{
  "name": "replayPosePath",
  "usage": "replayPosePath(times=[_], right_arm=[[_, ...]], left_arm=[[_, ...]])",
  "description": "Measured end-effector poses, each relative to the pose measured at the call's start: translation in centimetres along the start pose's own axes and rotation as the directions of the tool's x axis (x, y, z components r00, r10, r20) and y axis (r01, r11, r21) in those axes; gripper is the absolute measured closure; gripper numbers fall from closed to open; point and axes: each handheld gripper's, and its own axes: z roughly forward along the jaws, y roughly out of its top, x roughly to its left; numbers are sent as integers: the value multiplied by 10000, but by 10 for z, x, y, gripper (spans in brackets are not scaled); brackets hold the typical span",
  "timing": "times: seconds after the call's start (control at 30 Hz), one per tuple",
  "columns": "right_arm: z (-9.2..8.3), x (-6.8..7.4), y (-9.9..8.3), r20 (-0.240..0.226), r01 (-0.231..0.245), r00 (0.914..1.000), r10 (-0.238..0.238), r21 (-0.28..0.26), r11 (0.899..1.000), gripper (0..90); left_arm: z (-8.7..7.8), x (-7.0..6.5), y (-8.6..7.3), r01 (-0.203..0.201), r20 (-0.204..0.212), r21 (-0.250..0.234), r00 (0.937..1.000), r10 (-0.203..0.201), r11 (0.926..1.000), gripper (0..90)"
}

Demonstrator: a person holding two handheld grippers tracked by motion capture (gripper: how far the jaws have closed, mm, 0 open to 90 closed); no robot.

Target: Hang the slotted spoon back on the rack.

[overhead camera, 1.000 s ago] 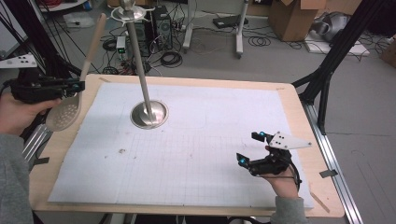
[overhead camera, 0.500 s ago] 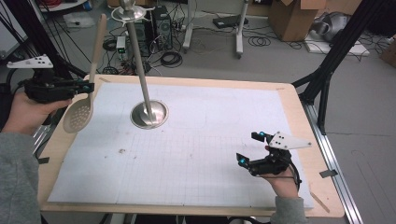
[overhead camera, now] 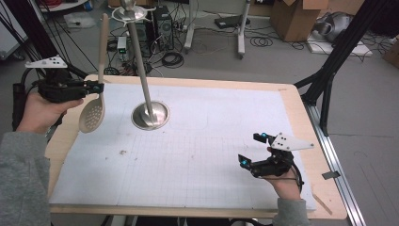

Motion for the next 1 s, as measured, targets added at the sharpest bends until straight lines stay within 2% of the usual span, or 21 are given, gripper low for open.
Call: replayPosePath(times=[0.77,1.0], right_arm=[[-1,0,0,1,-7,10000,7,-40,10000,24],[-1,0,0,4,25,10000,-25,-62,10000,24]], left_arm=[[30,-8,2,209,-390,155,9990,-203,9997,777],[39,-10,3,185,-670,142,9976,-175,9997,775]])
